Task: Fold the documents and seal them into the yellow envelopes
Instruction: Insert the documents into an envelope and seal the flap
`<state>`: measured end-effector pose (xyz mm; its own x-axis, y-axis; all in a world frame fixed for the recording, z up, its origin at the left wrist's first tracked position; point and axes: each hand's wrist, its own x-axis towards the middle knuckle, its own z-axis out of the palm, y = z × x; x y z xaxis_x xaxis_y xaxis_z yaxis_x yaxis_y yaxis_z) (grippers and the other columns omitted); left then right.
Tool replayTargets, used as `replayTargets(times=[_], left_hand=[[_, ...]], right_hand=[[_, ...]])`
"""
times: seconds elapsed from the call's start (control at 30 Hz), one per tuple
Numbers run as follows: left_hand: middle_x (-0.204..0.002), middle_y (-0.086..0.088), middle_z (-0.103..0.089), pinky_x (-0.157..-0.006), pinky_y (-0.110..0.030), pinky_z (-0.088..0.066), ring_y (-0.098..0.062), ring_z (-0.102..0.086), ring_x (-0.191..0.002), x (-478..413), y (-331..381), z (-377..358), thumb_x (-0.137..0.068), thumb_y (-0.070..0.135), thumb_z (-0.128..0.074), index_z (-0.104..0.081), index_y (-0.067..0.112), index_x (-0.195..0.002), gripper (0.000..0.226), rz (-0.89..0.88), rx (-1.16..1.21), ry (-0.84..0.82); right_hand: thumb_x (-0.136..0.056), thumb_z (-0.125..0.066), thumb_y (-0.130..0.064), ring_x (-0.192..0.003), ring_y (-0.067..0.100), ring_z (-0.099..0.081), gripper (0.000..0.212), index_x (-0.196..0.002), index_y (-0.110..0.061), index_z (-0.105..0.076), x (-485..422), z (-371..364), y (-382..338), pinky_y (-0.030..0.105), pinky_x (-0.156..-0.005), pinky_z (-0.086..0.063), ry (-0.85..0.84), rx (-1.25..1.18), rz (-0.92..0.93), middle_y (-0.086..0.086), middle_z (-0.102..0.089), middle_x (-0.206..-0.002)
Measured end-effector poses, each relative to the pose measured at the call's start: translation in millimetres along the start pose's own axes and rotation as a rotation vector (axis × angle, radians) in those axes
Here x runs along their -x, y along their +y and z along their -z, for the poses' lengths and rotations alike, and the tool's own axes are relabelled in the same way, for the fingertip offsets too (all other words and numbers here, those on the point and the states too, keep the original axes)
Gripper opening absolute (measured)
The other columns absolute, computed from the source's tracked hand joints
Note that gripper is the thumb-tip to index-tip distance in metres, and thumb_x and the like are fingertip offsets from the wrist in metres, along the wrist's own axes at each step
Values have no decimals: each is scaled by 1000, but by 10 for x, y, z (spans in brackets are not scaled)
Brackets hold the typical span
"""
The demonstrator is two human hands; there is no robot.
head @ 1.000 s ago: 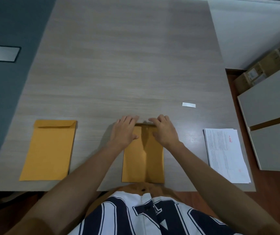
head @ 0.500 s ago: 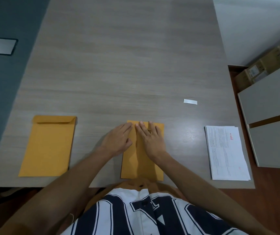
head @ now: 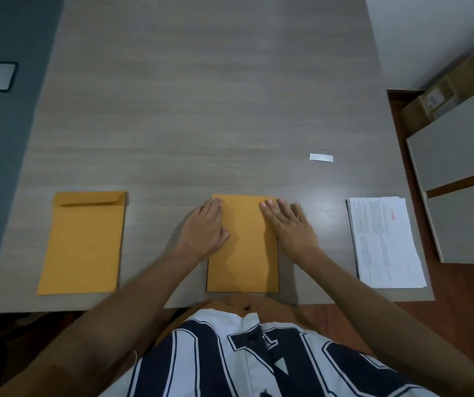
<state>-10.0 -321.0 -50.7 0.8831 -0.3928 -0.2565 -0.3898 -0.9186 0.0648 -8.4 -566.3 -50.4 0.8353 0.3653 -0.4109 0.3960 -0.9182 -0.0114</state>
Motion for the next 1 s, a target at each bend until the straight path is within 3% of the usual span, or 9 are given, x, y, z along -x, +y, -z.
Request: replayTargets(times=[0.17, 0.3, 0.4, 0.53, 0.67, 0.83, 1.0], left_hand=[[-128, -22, -58, -96, -41, -48, -33, -58, -114, -45, 46, 41, -85, 36, -34, -57, -10, -124, 65, 37, 37, 3], [-143, -20, -47, -110, -43, -36, -32, -43, -132, -124, 262, 73, -88, 38, -45, -45, -5, -138, 66, 111, 62, 48], [-160, -15, -23, -120, -45, -22, -29, -19, -149, -172, 472, 60, -94, 44, -30, -25, 1, -152, 73, 37, 49, 43], [-165, -8, 6, -123, -44, -3, -21, 7, -152, -219, 631, -43, -99, 47, -17, -2, 8, -157, 71, -7, 56, -80], [-165, -6, 3, -122, -46, -3, -19, 2, -152, -209, 550, -134, -92, 50, -3, -4, 11, -157, 76, -17, 26, -61], [-164, -3, -13, -122, -51, -10, -17, -13, -151, -165, 392, -203, -94, 47, -19, -21, 12, -155, 71, -8, 92, 2], [-162, 0, -20, -121, -53, -14, -15, -20, -150, -24, 73, -259, -96, 43, -26, -28, 15, -154, 65, -11, 89, 44]], right_hand=[[-103, -27, -16, -151, 27, 7, 66, -153, -27, 14, 46, 49, 39, 52, -120, 3, 2, 35, -20, -5, 4, -164], [-103, -26, -20, -150, 29, 8, 65, -153, -27, 15, 45, 56, 39, 53, -120, 2, -19, 68, -24, -5, 6, -164], [-104, -25, -23, -150, 29, 12, 64, -153, -28, 17, 36, 86, 28, 53, -120, 4, -39, 72, -26, -6, 9, -163], [-104, -25, -28, -150, 29, 10, 64, -154, -28, 15, 33, 103, 18, 54, -120, 3, -40, 63, -34, -6, 9, -163], [-104, -26, -26, -150, 29, 10, 65, -153, -27, 17, 59, 68, -16, 53, -120, 2, -35, 39, -65, -6, 12, -163], [-105, -25, -22, -150, 28, 11, 66, -151, -30, 21, 67, 43, 7, 55, -119, 2, -21, 12, -74, -8, 13, -163], [-104, -27, -19, -150, 29, 11, 69, -151, -30, 22, 68, 62, 17, 56, -119, 3, -29, 15, -70, -8, 13, -163]])
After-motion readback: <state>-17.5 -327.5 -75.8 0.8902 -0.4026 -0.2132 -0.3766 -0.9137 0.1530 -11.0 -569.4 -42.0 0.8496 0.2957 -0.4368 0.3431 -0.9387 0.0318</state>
